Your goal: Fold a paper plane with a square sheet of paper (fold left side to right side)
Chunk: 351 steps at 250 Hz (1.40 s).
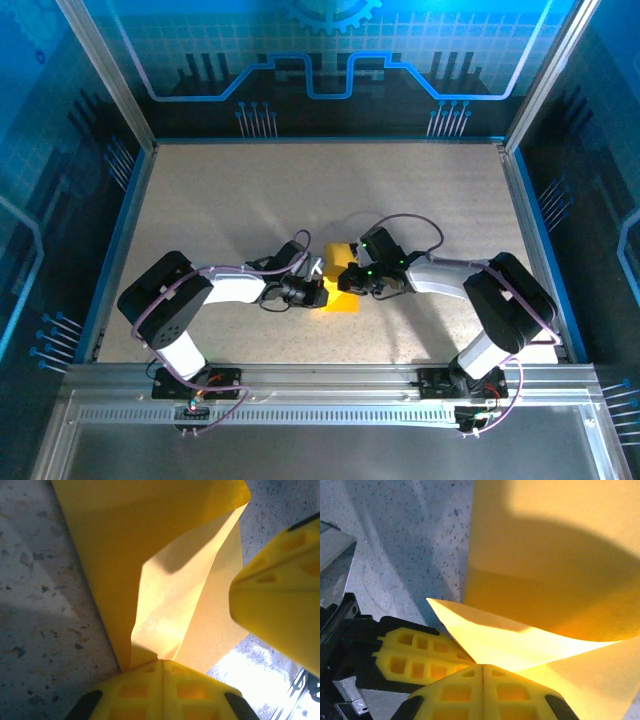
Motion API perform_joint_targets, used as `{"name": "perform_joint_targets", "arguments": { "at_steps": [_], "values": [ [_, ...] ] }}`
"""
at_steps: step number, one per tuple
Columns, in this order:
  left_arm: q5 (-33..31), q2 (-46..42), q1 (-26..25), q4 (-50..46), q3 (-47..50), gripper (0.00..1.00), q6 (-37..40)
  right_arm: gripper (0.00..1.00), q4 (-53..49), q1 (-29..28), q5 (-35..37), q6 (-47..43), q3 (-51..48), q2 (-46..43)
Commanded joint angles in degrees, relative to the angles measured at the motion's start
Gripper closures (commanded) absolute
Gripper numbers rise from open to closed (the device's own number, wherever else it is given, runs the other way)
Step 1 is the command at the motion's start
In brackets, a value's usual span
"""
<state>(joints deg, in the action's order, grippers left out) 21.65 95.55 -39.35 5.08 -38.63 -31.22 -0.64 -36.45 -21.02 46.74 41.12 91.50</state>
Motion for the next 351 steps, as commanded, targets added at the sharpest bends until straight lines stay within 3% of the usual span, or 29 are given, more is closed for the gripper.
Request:
{"name": "perform_joint_targets", "arguments": {
  "at_steps": [1,282,351],
  "values": [
    [-3.55,0.45,-0.64,-3.07,1.89,1.00,-0.13,1.00,0.81,-1.84,0.32,1.80,-1.85,0.30],
    [-3.58,1.40,-1.01,-3.63,1.34,1.00,0.11,1.00,6.09,-3.57,-2.19,4.67,-1.16,4.95],
    [-4.85,1.82,-1.08,-5.31,0.88,1.00,0.19,1.00,-1.09,-3.54,1.99,1.32,0.80,5.27]
  ]
}}
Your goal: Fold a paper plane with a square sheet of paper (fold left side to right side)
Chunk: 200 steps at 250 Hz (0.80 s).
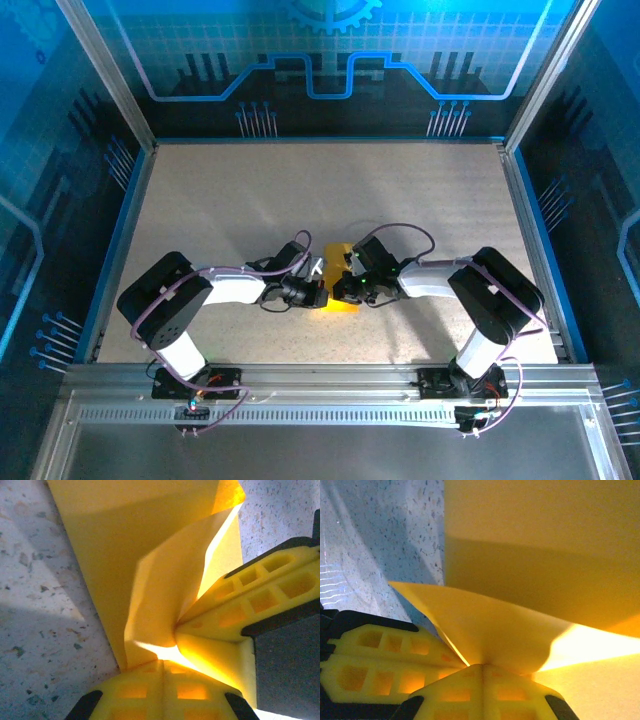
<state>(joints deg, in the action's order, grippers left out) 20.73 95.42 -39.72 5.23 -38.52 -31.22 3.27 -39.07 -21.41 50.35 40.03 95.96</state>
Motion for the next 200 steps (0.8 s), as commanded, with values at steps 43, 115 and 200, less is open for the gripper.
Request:
{"name": "perform_joint_targets", "arguments": {
  "at_steps": [43,115,200],
  "values": [
    [-5.34,2.19,-0.78,-7.34,0.81,1.00,0.20,1.00,-11.08,-0.92,6.67,-4.97,3.93,1.08],
    [-6.54,2.16,-0.90,-8.50,1.83,1.00,0.20,1.00,-12.47,0.89,7.52,-6.57,5.24,2.27],
    [-6.14,1.44,-1.06,-7.14,2.93,1.00,-0.47,1.00,-14.15,4.02,6.47,-9.04,5.26,-2.85]
  ]
}}
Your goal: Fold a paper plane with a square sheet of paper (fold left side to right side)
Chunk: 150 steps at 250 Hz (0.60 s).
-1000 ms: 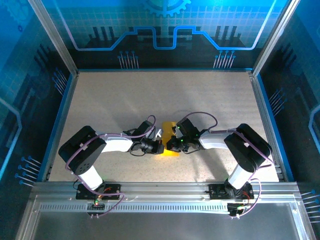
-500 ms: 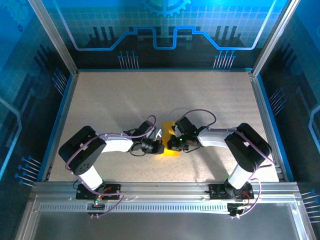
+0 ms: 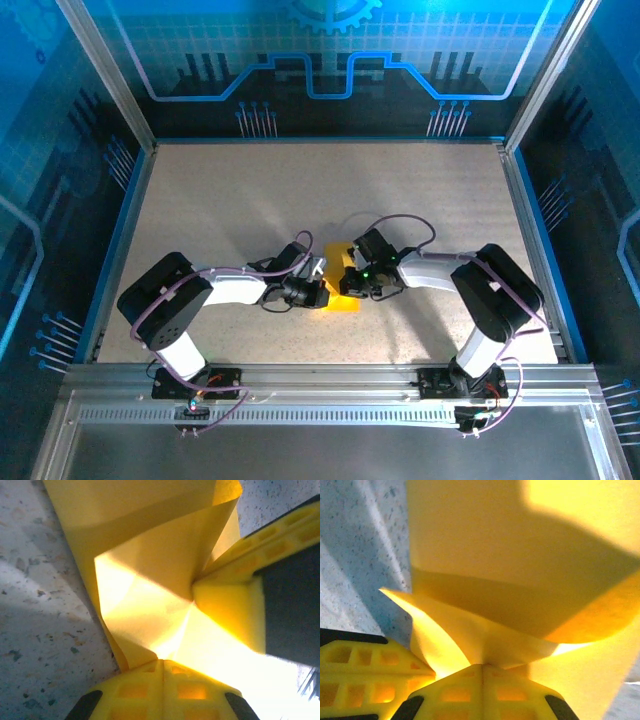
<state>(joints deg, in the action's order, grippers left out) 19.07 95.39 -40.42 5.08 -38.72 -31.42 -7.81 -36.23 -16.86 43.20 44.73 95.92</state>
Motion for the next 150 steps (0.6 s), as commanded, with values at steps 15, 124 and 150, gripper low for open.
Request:
{"name": "perform_joint_targets", "arguments": {
  "at_steps": [15,124,150],
  "values": [
    [-4.31,1.40,-0.37,-6.61,3.19,1.00,-0.45,1.00,-2.02,0.67,0.93,-1.68,0.20,-3.66],
    [-4.39,1.46,-0.58,-6.58,3.07,1.00,-0.52,1.00,12.32,-2.00,-5.86,4.07,-1.68,2.29],
    [-4.52,1.29,-0.53,-6.68,3.10,1.00,-0.60,1.00,12.20,-2.02,-5.28,4.02,-1.51,2.82]
  ]
}}
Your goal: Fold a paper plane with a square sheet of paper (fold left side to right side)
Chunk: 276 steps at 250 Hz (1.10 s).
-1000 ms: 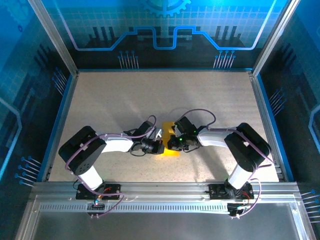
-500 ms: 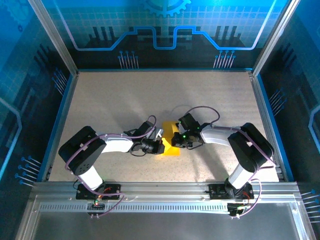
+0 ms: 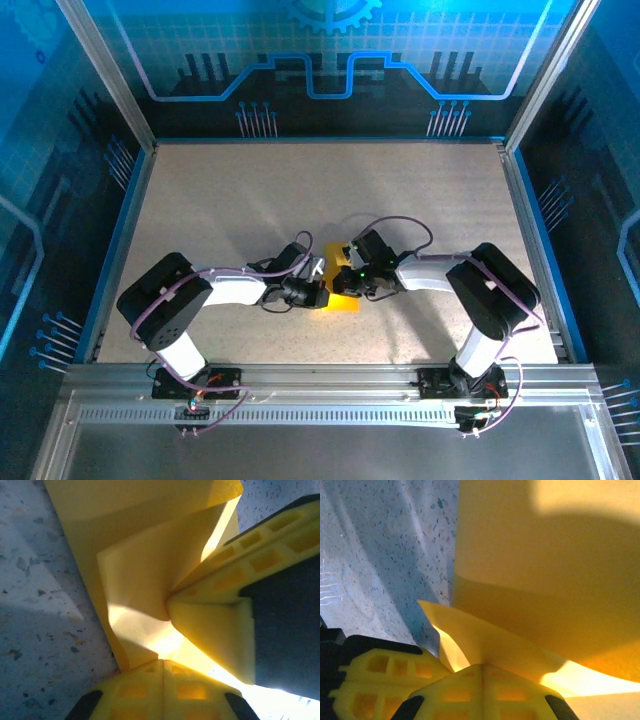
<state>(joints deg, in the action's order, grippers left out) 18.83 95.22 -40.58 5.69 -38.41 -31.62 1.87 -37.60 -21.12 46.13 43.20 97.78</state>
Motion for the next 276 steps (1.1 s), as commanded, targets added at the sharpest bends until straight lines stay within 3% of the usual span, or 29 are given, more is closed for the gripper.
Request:
{"name": "perform_joint_targets", "arguments": {
  "at_steps": [1,100,276],
  "values": [
    [-4.31,1.50,-0.38,-7.29,2.81,1.00,-0.39,1.00,2.48,-0.63,-0.97,1.08,0.03,0.94],
    [-7.04,1.99,-0.37,-10.53,3.31,1.00,-1.71,1.00,-2.15,2.23,3.06,-2.39,-1.66,1.90],
    [-6.70,2.43,-0.38,-9.12,4.86,1.00,-3.10,1.00,-4.57,14.98,-0.02,-8.89,-2.16,0.86]
  ]
}}
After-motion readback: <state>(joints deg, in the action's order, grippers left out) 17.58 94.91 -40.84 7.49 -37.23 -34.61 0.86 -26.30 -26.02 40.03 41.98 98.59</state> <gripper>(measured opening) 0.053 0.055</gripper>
